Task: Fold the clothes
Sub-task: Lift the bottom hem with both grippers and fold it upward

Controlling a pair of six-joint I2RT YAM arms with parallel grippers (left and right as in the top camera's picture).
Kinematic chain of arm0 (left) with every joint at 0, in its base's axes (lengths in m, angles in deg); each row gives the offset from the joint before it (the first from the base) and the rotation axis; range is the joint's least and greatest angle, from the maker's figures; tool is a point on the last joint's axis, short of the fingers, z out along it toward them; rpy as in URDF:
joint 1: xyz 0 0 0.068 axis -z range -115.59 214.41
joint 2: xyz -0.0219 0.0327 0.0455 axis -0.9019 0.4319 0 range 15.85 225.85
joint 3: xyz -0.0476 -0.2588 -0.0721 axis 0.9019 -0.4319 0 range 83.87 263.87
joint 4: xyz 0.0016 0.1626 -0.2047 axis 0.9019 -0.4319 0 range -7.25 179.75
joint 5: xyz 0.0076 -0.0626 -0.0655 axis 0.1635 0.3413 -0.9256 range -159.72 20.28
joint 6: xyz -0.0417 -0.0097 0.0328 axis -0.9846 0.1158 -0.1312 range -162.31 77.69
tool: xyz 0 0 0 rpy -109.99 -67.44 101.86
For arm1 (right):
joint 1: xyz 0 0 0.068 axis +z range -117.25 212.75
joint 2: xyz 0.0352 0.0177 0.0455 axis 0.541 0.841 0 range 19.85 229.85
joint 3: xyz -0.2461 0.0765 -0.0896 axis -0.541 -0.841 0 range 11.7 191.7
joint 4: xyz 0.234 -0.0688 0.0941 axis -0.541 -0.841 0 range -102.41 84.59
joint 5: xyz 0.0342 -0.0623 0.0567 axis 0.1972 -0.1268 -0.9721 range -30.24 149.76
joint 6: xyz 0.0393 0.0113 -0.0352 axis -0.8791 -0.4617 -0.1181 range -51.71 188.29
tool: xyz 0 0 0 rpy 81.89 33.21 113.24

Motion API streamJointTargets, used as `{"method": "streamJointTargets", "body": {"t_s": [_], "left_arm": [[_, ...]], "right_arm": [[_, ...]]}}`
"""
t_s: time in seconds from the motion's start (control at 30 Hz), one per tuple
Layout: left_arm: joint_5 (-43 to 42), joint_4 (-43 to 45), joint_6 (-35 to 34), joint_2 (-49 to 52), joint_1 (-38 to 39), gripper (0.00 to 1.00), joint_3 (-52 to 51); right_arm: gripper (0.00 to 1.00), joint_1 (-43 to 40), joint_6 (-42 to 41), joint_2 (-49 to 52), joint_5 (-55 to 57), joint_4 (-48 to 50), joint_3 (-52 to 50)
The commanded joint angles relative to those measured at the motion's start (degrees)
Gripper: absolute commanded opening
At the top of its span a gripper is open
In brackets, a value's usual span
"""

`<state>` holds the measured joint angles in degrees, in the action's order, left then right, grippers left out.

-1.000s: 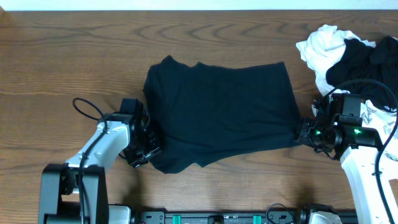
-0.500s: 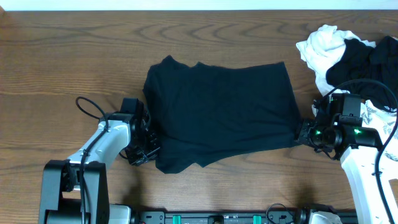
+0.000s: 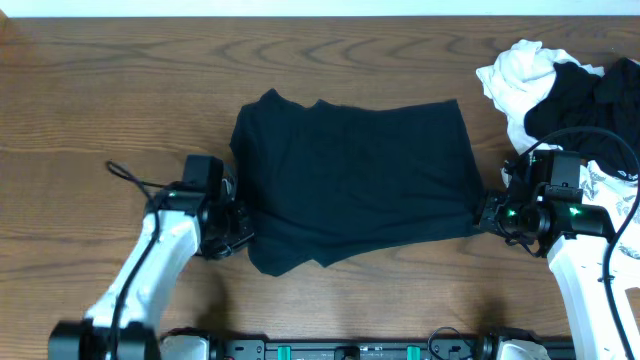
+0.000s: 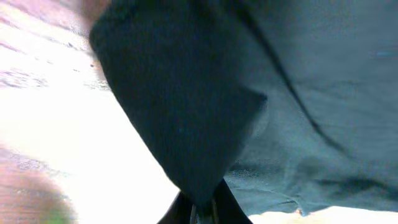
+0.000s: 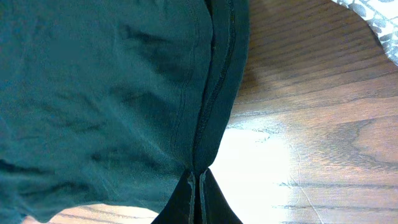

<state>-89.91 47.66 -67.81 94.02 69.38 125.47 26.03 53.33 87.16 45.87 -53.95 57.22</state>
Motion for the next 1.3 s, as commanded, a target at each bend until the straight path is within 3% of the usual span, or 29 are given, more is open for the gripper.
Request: {"method": "streamJointTargets", "body": {"t_s": [0.0,0.6,1.27], "left_arm": [[2.6,-0.7,-1.2,-4.3,-0.2,0.06,-0.2],[7.9,9.7,-4.7,-8.8,-0.2,0.06,-0.2],[12.3,19.3,-5.3,-6.2,-0.2,0.06,-0.3]], "right_arm": [[0.01,0.4,-0.9,-0.6,0.4,0.4,-0.2],[0.01,0.4,-0.9,0.0,1.0,8.9,-0.2],[0.01,0.4,-0.9,11.9,0.8,17.9,-0.2]]}}
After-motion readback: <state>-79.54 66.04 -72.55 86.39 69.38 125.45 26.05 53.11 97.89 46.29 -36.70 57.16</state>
